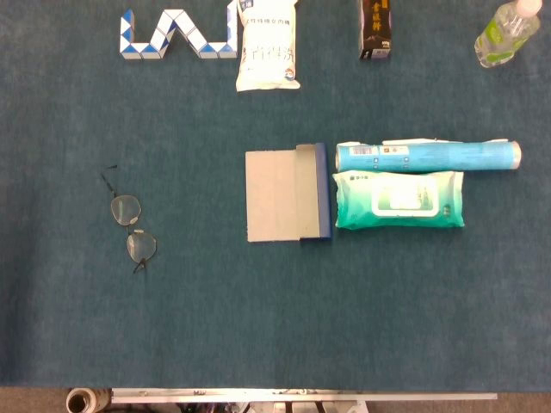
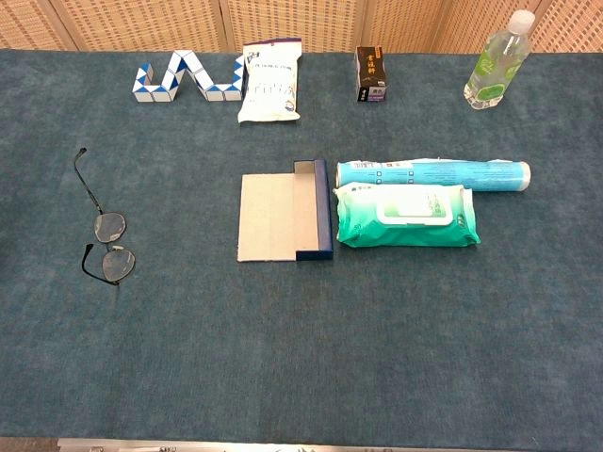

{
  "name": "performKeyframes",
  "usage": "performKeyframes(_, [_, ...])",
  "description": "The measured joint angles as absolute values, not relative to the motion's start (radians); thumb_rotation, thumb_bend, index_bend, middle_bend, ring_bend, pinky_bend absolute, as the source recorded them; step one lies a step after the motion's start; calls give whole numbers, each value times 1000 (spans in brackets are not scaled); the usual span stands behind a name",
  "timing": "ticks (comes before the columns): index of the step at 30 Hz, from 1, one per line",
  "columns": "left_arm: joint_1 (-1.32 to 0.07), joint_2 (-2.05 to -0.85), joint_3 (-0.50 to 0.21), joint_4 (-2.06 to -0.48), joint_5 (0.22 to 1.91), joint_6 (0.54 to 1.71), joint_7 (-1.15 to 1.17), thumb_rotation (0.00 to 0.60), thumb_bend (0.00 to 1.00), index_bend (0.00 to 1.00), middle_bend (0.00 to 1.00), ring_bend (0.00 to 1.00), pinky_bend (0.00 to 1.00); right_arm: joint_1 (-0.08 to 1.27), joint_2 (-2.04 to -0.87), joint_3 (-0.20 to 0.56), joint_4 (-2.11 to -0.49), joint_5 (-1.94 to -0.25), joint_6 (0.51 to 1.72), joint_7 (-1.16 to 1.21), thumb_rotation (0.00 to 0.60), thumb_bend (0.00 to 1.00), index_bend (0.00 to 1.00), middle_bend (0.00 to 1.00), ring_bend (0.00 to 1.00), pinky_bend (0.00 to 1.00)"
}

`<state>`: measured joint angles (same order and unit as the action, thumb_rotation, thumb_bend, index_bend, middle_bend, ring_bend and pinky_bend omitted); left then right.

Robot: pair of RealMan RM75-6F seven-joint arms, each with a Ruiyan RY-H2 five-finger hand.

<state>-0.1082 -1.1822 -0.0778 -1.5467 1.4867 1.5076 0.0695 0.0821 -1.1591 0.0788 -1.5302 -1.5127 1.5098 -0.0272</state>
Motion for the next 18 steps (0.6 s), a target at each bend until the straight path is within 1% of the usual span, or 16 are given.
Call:
performKeyframes(5, [-119,-1195,-71,-1527,1474,1475,79,600,456,508,541,495,731,76,-1153,86,-1538,-1524,1539,-12,600,368,698,629,507,524])
performKeyframes(12, [-113,-1201,-74,-1520,1475,1494,60,600,456,508,542,495,731,95,-1151,89,-1529,-1508,1492,7,600,368,697,629,507,524])
performKeyframes(15, [-112,-1209,-71,-1513,1491,1504,53,600,452,489,540,496,731,97,-1146,93,-1529,-1500,1489,23,600,369,698,629,507,524])
performKeyframes(16, [-113,-1213,-71,-1510,1498,1508,46,600,435,477,539,496,731,97,-1144,94,-1530,-1500,1490,26,600,368,698,629,507,524])
performKeyframes(18, [-115,-1224,-68,-1500,1517,1516,28,600,352,435,535,495,728,94,-1141,97,-1532,-1501,1501,30,600,368,698,629,507,524])
